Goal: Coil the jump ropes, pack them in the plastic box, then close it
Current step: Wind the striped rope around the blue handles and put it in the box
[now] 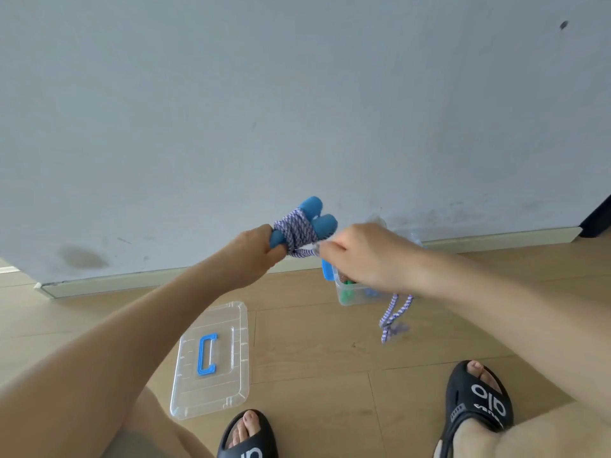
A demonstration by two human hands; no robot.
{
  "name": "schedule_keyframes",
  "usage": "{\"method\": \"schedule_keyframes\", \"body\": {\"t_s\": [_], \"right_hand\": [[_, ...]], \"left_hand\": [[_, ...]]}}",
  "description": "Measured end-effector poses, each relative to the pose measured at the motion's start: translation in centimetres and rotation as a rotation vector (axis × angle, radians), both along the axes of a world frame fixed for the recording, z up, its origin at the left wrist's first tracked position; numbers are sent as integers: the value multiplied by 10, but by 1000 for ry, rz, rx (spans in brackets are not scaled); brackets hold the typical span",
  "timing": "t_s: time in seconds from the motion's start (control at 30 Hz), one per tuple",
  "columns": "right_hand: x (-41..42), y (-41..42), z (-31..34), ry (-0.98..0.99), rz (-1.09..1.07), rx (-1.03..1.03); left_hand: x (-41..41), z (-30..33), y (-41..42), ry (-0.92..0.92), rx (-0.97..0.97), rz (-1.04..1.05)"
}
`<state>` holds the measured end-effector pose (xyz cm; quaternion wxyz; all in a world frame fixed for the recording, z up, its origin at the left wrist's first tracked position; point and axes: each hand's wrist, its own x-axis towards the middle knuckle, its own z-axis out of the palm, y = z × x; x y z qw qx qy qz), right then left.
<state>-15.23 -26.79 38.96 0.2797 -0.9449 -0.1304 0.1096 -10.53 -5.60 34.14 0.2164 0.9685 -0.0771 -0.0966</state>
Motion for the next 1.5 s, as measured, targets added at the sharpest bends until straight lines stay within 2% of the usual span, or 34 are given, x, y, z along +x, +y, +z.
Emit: {"method": "schedule_keyframes", "body": {"t_s": [0.13, 0.23, 0.33, 0.53, 0.6, 0.67, 0.73, 0.8, 0.83, 0.93, 1.1, 1.2, 1.3, 1.43, 1.5], "right_hand": [[15, -8, 18, -131, -19, 67], [24, -12, 26, -222, -13, 68], [39, -18, 26, -290, -29, 0], [53, -24, 10, -71, 116, 8], [47, -21, 3, 26, 93, 25], [45, -31, -10, 105, -22, 141], [40, -43, -19, 93, -145, 77], [34, -45, -23, 228, -171, 170], [30, -42, -26, 233, -148, 200], [27, -23, -31, 174, -147, 206], [7, -23, -18, 3, -61, -21], [2, -21, 6, -212, 27, -29], [14, -25, 27, -369, 24, 30], [38, -35, 33, -423, -7, -17], [48, -41, 28, -373, 15, -52]], "left_hand": [[-15, 0, -18, -84, 122, -253], [-29, 4, -28, -145, 137, -439], [-40, 12, -34, -202, 114, -494], [-59, 24, -39, -301, 22, -631], [-66, 27, -41, -293, -35, -668], [-69, 30, -43, -247, -179, -609], [-66, 34, -44, -221, -344, -447], [-57, 35, -43, -247, -370, -282], [-51, 34, -41, -242, -356, -211], [-33, 25, -34, -168, -317, -59], [-15, 6, -25, -72, -119, -7], [-12, -4, -16, -57, 35, -112], [-19, -2, -20, -110, 42, -328], [-38, 11, -39, -292, -24, -562], [-44, 16, -42, -388, -21, -624]]}}
